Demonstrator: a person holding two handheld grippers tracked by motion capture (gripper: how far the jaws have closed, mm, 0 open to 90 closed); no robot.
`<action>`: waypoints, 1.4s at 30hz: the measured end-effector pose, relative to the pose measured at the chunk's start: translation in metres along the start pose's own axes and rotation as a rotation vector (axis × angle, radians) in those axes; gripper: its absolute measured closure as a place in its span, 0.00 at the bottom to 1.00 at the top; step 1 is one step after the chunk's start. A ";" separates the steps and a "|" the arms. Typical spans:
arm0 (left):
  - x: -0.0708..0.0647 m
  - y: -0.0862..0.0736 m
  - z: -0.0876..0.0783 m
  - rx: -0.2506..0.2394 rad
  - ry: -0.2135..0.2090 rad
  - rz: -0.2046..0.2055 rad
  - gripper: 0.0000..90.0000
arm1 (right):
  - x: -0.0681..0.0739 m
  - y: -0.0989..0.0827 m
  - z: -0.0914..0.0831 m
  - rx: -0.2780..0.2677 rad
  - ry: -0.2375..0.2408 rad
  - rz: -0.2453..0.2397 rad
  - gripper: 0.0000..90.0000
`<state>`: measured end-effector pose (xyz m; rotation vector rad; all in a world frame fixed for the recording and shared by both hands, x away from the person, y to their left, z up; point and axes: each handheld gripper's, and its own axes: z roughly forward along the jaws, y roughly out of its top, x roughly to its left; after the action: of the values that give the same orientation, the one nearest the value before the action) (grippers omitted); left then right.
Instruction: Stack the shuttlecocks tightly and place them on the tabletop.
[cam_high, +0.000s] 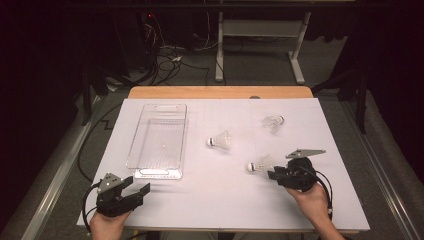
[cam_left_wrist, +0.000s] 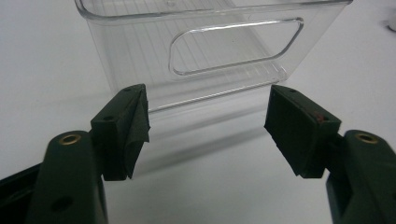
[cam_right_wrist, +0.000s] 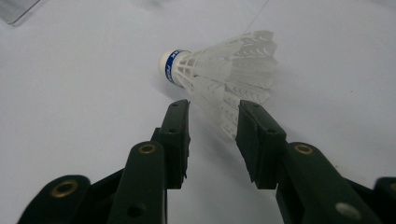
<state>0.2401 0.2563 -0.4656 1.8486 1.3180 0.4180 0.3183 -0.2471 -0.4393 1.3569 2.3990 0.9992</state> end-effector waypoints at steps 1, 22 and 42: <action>0.000 0.000 0.000 0.000 0.000 0.000 0.35 | 0.001 0.001 0.001 0.004 0.001 0.003 0.72; 0.000 0.000 0.000 0.000 -0.001 0.002 0.35 | 0.004 0.011 0.019 0.043 0.003 -0.009 0.85; 0.000 0.000 0.000 0.001 0.000 0.004 0.35 | 0.004 0.014 0.024 0.040 0.063 -0.029 0.99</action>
<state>0.2402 0.2563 -0.4656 1.8522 1.3151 0.4190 0.3376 -0.2279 -0.4474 1.3192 2.4891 1.0066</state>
